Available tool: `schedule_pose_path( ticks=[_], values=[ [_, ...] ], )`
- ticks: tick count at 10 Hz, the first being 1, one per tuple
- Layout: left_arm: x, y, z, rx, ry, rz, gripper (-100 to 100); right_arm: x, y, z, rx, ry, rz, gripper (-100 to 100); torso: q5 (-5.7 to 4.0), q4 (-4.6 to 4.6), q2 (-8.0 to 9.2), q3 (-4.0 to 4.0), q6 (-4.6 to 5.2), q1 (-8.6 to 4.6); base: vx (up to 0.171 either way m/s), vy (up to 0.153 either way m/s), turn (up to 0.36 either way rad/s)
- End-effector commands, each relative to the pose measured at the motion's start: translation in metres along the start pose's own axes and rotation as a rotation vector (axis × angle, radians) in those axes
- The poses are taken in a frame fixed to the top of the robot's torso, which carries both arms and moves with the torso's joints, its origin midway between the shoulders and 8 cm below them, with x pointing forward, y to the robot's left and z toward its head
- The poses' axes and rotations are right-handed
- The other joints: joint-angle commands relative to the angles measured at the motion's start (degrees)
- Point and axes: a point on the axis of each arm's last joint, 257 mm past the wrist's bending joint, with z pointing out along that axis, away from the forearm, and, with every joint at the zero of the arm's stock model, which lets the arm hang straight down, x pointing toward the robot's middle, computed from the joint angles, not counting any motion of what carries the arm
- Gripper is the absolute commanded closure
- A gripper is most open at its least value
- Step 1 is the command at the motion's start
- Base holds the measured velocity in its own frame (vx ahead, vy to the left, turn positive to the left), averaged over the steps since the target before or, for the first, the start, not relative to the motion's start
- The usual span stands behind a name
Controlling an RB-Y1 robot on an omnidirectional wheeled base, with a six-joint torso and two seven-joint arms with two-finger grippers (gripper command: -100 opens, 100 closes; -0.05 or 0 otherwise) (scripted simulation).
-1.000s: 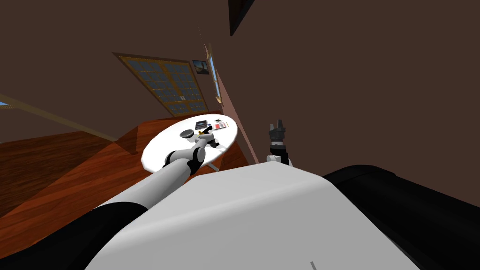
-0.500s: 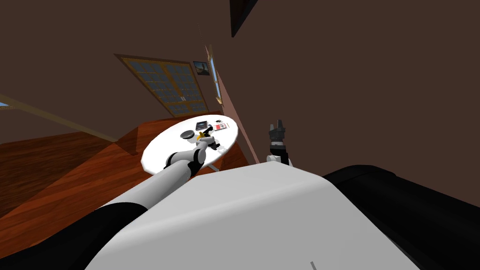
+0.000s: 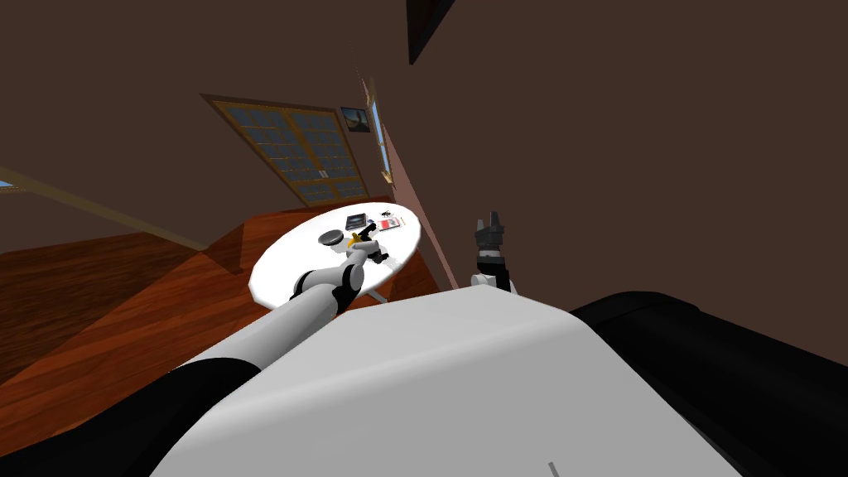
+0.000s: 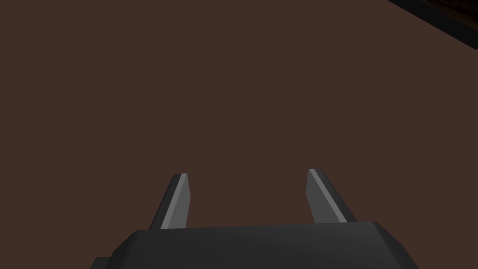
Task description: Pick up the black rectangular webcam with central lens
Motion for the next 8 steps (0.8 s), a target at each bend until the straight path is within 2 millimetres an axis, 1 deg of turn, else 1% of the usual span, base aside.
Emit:
schedule_pose_path(
  ticks=[1,2,3,4,7,8],
  values=[
    [0.000,0.000,0.000,0.000,0.000,0.000,100,0.000,0.000,0.000,0.000,0.000,0.000,0,0.00,0.00,0.00,0.00,0.00,0.00,0.000,0.000,0.000],
    [0.000,0.000,0.000,0.000,0.000,0.000,100,0.000,0.000,0.000,0.000,0.000,0.000,0,0.00,0.00,-0.01,0.00,0.00,0.00,0.000,0.000,0.000],
    [0.000,0.000,0.000,0.001,0.000,0.000,0,0.000,0.000,0.000,0.000,0.000,0.000,0,0.00,-0.01,-0.01,-0.01,0.00,0.00,0.000,0.000,0.000],
    [0.001,-0.016,-0.011,0.008,-0.004,0.003,100,0.000,0.000,0.000,0.000,0.000,0.000,0,0.00,-0.01,-0.01,-0.01,0.00,0.00,-0.040,-0.022,0.001],
    [0.001,-0.018,-0.012,0.011,-0.004,0.003,100,0.000,0.000,0.000,0.000,0.000,0.000,0,-0.03,0.05,0.18,0.11,0.01,-0.10,-0.036,-0.019,-0.002],
    [0.001,-0.017,-0.012,0.009,-0.004,0.003,0,0.000,0.000,0.000,0.000,0.000,0.000,0,-0.02,0.03,0.10,0.06,0.01,-0.06,0.000,0.000,0.000]
  ],
)
